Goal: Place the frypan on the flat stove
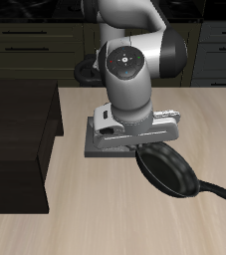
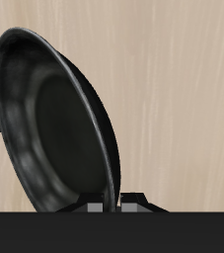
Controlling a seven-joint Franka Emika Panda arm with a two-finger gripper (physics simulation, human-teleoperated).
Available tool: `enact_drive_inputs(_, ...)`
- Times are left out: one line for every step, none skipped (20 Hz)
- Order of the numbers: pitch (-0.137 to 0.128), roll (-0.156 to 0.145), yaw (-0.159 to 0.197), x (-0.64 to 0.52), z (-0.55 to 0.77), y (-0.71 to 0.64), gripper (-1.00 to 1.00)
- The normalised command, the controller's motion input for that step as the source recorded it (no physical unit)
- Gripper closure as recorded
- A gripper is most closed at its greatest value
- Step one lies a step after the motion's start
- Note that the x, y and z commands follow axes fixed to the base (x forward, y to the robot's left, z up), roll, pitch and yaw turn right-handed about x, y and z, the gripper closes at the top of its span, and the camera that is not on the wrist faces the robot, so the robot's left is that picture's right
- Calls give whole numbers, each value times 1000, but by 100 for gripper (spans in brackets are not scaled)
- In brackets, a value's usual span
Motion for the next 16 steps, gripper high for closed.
enact_drive_inputs(-48,55,5,-183,369,202,100)
enact_drive_inputs(-62,49,5,-182,388,202,100)
enact_drive_inputs(-61,67,4,-135,328,174,100)
enact_drive_inputs(-48,43,9,-212,361,162,100)
enact_drive_inputs(-55,55,6,-233,380,191,100)
enact_drive_inputs(-79,62,35,-238,399,182,100)
enact_drive_inputs(-66,43,19,-216,361,136,100)
enact_drive_inputs(-48,45,-17,-226,341,147,100)
enact_drive_inputs(-70,62,35,-227,341,172,100)
enact_drive_inputs(0,0,0,51,-33,-21,100)
enact_drive_inputs(-86,53,0,-429,534,177,100)
enact_drive_inputs(0,0,0,56,-58,-34,100)
enact_drive_inputs(-58,64,15,-231,304,96,100)
enact_drive_inputs(-63,35,-16,-400,414,130,100)
enact_drive_inputs(-79,48,63,-298,278,112,100)
enact_drive_inputs(-48,7,5,-283,253,53,100)
